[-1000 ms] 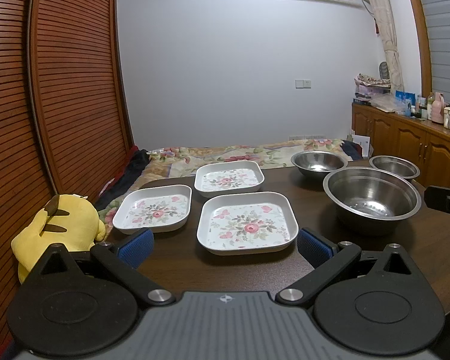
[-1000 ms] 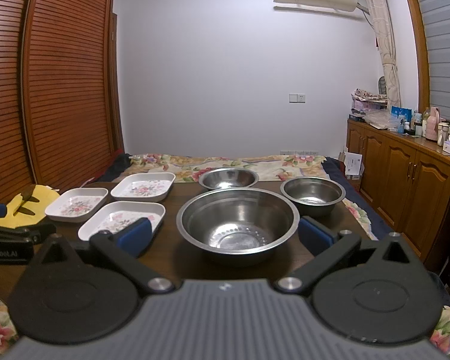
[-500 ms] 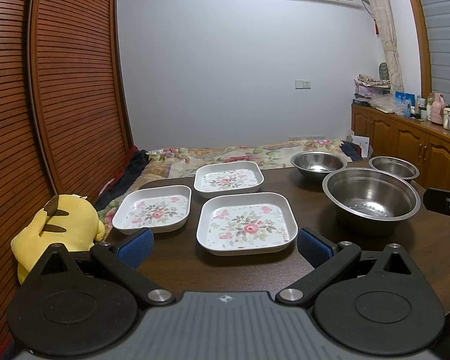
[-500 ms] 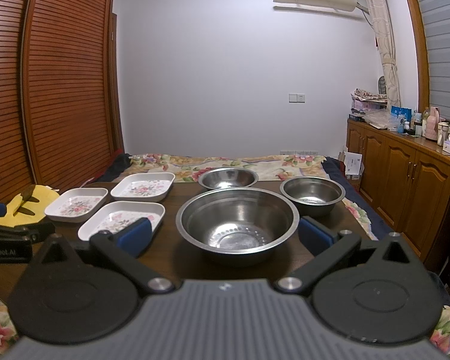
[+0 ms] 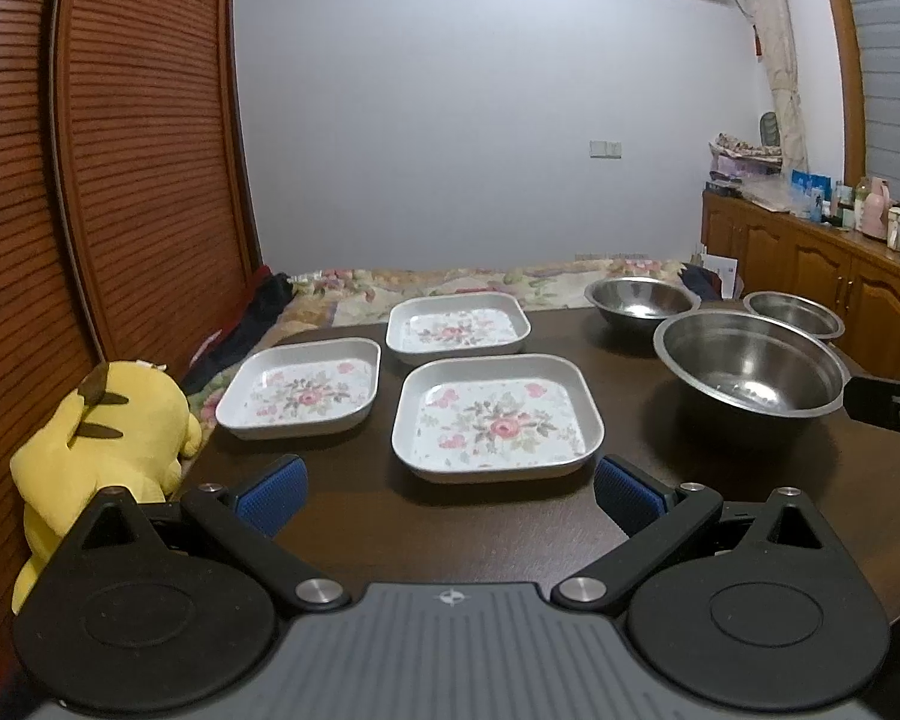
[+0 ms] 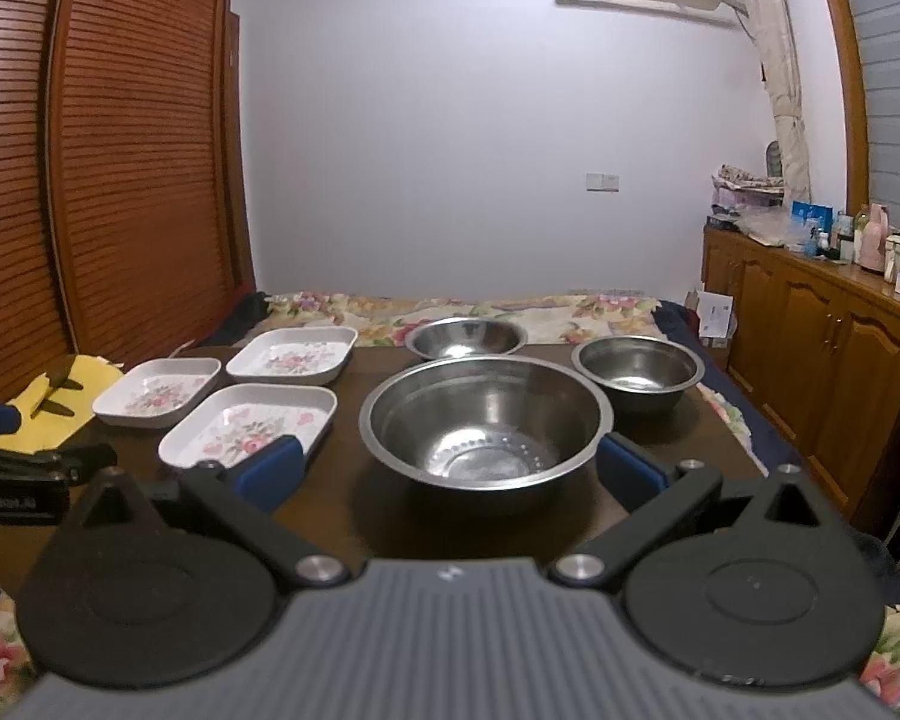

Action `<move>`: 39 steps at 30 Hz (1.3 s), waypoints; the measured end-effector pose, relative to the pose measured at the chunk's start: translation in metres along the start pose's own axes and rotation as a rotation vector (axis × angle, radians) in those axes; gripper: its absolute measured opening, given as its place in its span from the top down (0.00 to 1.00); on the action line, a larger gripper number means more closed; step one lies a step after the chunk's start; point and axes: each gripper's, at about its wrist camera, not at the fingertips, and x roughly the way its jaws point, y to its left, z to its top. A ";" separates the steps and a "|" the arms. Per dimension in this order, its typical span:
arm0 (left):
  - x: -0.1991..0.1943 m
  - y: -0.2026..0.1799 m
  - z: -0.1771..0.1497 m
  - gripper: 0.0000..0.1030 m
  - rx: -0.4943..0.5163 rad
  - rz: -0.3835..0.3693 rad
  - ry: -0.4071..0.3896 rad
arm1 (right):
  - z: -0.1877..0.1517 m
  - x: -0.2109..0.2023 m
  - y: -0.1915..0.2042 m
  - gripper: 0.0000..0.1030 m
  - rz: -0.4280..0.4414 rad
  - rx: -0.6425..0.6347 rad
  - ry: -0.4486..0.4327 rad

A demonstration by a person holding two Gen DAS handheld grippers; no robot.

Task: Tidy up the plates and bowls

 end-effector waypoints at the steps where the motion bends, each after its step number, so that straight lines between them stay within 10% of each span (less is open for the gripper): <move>1: 0.002 0.001 -0.001 0.00 -0.002 0.000 0.003 | 0.000 0.002 0.001 0.00 0.005 -0.003 0.005; 34: 0.086 0.075 0.030 0.13 -0.033 -0.050 0.045 | 0.038 0.084 0.085 0.01 0.236 -0.187 0.102; 39: 0.105 0.082 0.032 0.24 -0.051 -0.112 0.071 | 0.035 0.101 0.096 0.26 0.256 -0.204 0.161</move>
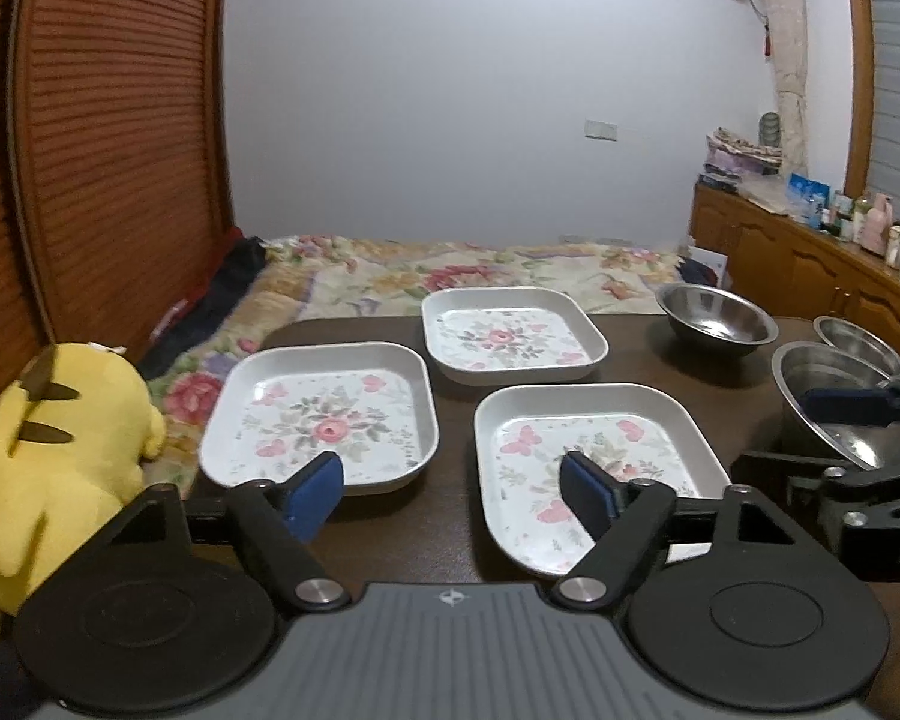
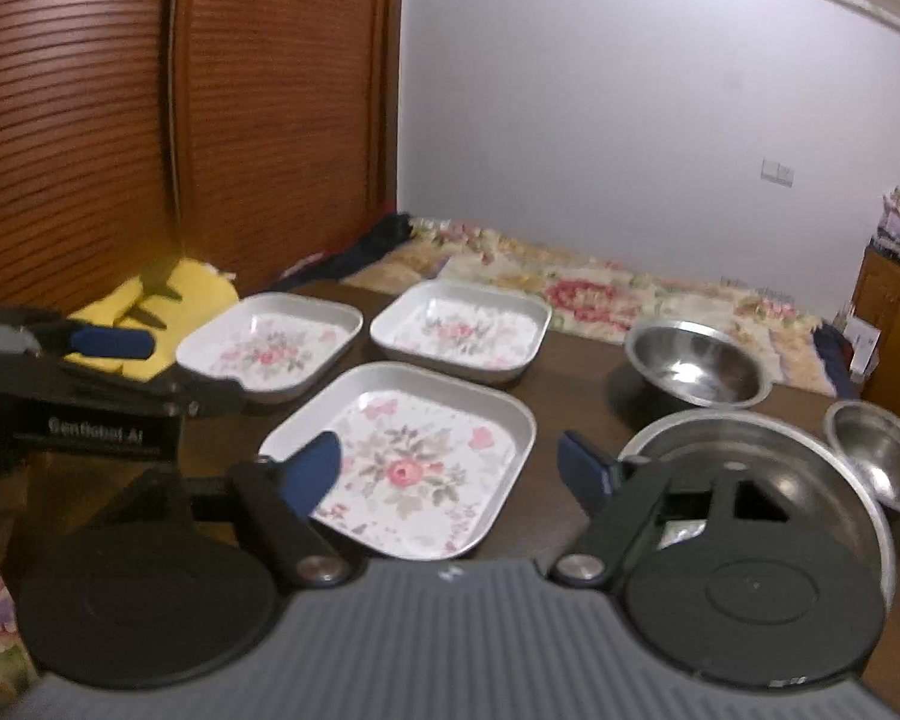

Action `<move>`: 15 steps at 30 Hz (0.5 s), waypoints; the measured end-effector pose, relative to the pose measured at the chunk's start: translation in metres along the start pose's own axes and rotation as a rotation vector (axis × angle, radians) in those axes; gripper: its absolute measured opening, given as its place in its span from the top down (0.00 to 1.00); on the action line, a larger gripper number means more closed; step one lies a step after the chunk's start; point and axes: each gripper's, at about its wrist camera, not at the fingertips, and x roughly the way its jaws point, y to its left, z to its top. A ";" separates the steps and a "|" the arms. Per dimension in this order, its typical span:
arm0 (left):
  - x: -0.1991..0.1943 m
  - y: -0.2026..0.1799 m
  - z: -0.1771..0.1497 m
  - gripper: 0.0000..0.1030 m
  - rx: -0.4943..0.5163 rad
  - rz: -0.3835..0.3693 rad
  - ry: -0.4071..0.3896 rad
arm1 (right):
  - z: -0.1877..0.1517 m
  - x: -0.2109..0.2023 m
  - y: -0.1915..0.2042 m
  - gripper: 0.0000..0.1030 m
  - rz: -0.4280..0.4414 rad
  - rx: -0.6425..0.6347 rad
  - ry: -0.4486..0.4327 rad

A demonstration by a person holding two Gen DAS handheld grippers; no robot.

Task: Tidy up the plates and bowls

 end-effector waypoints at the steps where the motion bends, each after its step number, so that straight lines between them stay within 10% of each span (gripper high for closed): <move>1: 0.004 0.001 0.000 0.26 0.003 -0.008 0.004 | 0.000 0.003 0.000 0.31 0.006 0.006 0.006; 15: 0.038 0.002 -0.008 0.47 0.028 -0.079 0.065 | -0.014 0.033 0.008 0.59 -0.072 -0.032 0.070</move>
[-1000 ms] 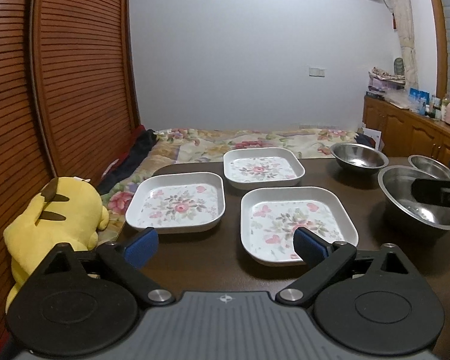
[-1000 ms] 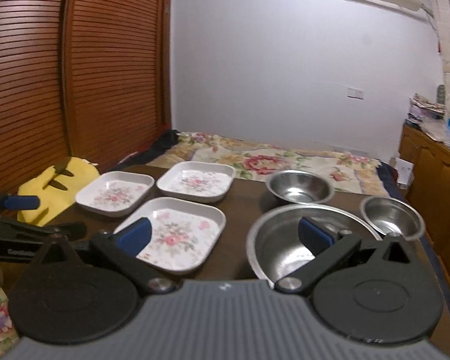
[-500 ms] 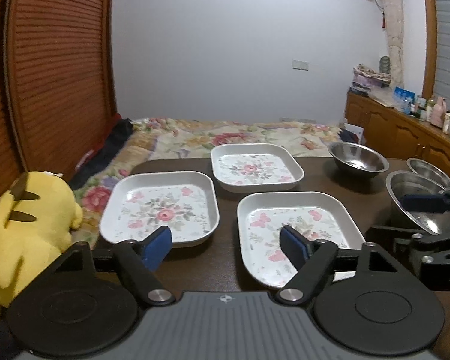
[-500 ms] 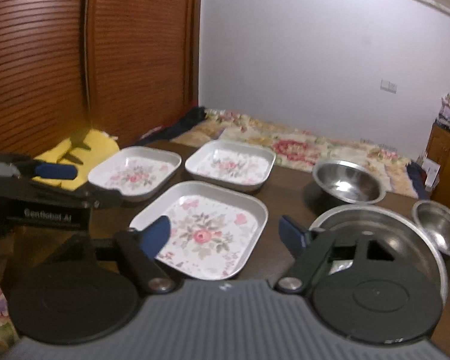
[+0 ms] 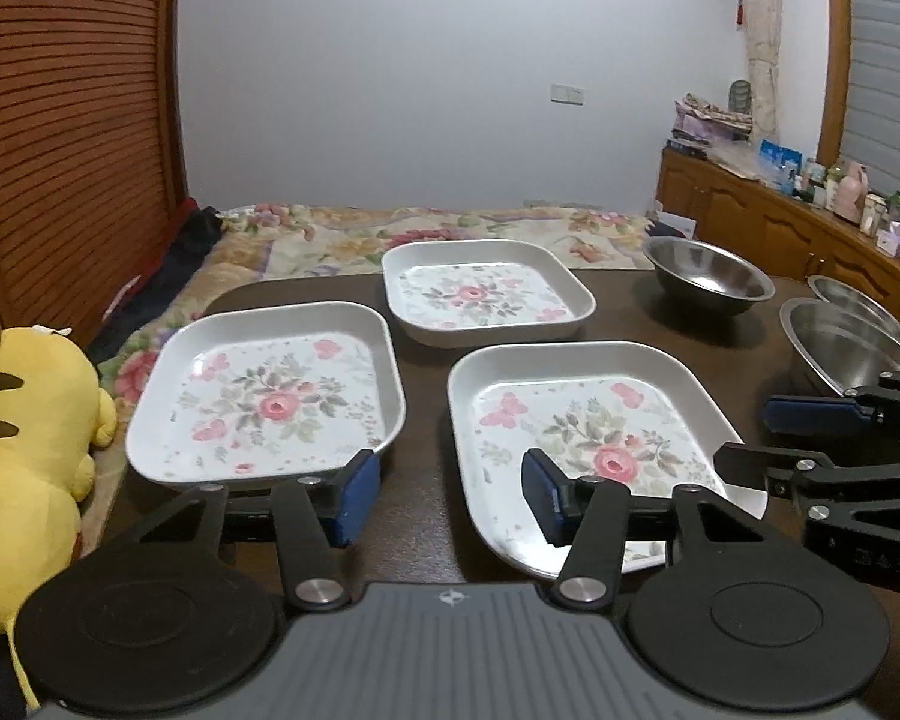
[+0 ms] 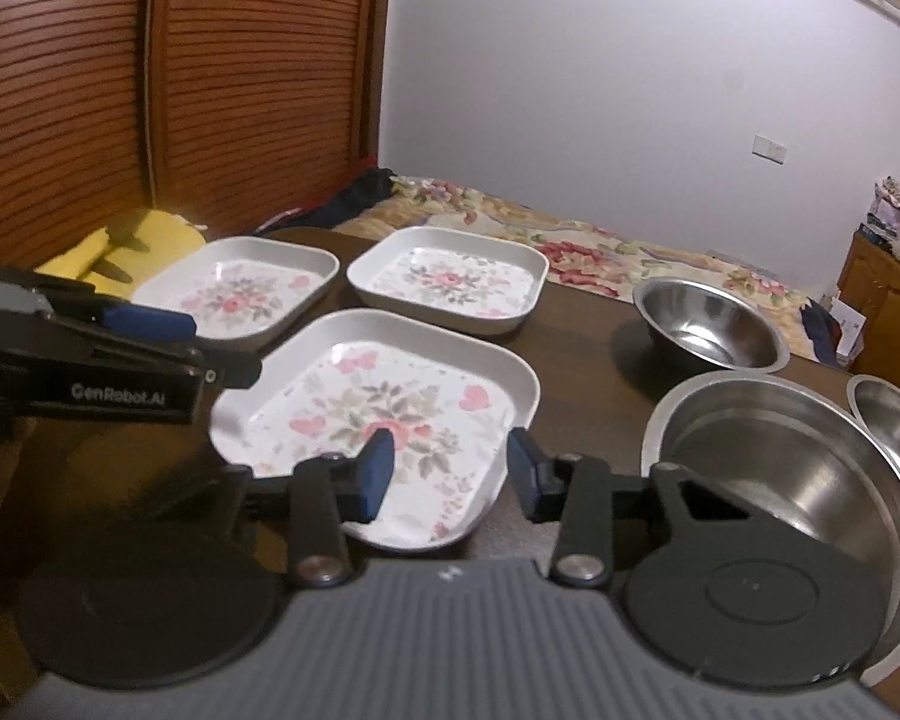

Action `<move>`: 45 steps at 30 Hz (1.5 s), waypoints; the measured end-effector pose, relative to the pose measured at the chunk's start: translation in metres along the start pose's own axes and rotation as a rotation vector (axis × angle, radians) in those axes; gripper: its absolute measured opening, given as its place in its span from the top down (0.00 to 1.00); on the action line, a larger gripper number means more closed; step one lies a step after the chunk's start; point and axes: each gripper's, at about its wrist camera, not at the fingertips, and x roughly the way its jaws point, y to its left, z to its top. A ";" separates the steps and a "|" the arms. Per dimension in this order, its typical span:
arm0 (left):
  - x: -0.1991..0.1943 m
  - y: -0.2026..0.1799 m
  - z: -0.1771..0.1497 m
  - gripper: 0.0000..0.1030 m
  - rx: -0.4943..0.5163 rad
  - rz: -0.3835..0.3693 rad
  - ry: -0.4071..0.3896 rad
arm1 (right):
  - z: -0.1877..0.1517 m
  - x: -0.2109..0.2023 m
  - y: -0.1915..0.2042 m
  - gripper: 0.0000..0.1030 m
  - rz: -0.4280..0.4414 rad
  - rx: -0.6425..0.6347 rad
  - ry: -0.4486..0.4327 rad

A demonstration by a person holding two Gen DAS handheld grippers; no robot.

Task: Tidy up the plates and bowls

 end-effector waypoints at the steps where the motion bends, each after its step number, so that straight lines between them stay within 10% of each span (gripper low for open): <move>1: 0.001 0.000 0.000 0.48 -0.005 -0.008 0.005 | -0.001 0.001 0.000 0.59 -0.007 0.000 0.004; 9: 0.016 0.002 -0.002 0.49 -0.017 -0.039 0.038 | -0.007 0.007 -0.005 0.59 -0.020 0.032 0.013; 22: 0.026 0.004 -0.006 0.80 -0.038 -0.066 0.061 | -0.013 0.023 -0.009 0.73 -0.022 0.059 0.046; 45: -0.015 -0.001 -0.019 0.83 -0.039 -0.090 0.055 | -0.025 -0.002 -0.024 0.84 0.095 0.167 -0.007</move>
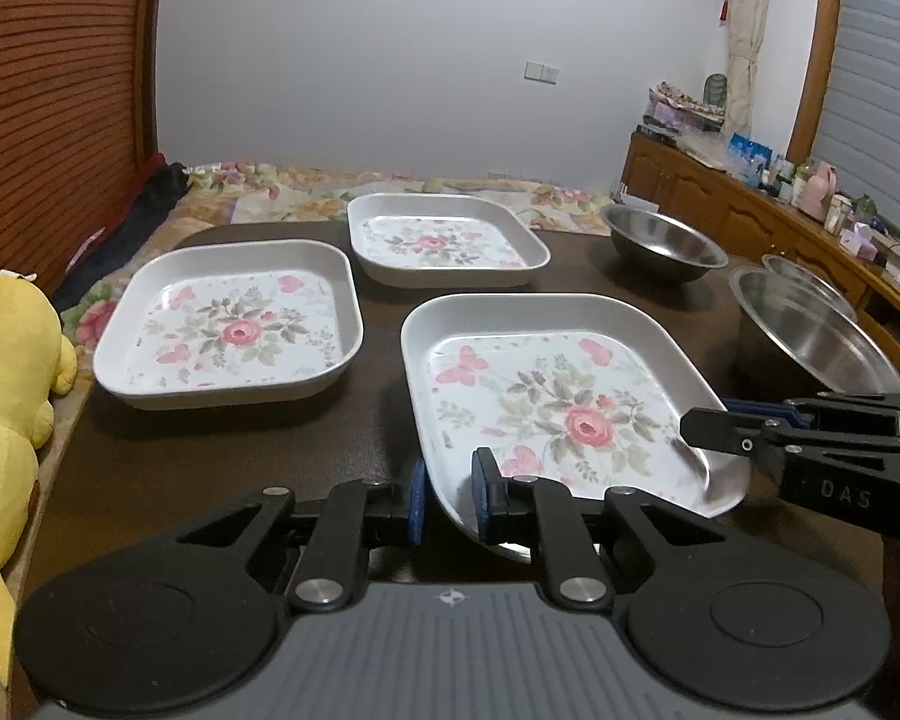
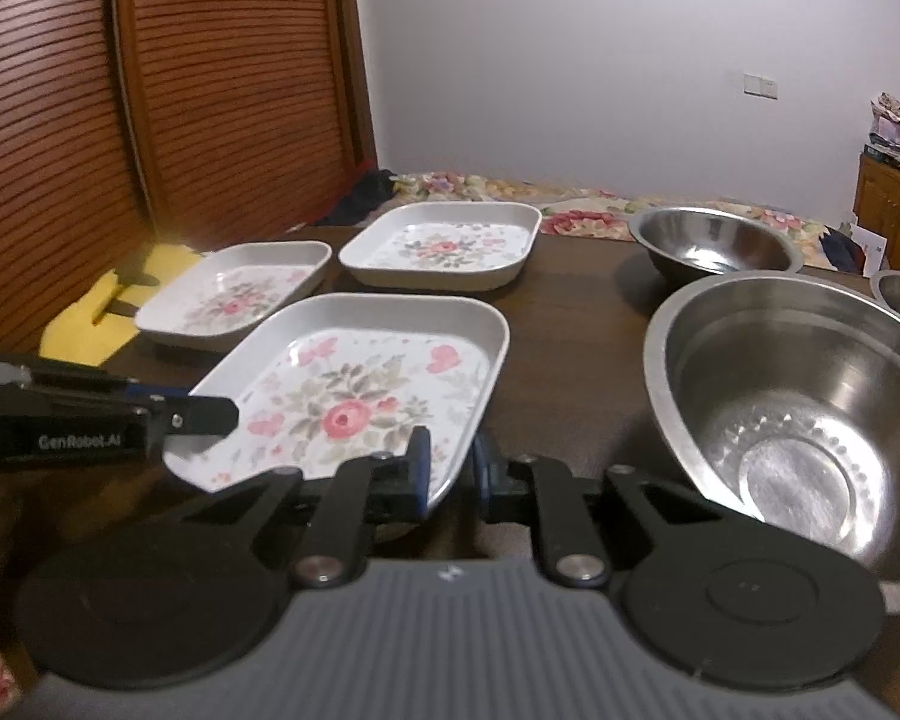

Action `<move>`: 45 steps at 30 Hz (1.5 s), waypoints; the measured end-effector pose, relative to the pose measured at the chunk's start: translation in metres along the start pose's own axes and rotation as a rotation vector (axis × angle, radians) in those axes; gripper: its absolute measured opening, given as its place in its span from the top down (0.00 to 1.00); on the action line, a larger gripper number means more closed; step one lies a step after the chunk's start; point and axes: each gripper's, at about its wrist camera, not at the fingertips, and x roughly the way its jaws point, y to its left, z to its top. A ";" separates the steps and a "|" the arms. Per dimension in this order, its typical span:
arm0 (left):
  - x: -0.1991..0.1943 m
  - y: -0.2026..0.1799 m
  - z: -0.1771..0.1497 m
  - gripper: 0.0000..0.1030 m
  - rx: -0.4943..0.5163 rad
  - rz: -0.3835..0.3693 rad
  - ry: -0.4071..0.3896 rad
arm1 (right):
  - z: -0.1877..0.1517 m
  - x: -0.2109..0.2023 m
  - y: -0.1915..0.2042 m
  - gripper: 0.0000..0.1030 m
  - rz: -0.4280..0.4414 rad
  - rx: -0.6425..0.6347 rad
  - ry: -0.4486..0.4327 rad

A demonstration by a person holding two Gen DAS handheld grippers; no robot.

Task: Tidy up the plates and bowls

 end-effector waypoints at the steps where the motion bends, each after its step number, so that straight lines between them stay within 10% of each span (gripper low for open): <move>1: -0.005 -0.002 -0.001 0.83 0.007 0.001 -0.007 | 0.000 -0.003 -0.001 0.84 0.006 0.005 -0.003; 45: -0.050 -0.017 -0.056 0.83 -0.017 0.022 0.038 | -0.049 -0.050 0.018 0.82 0.081 -0.005 -0.001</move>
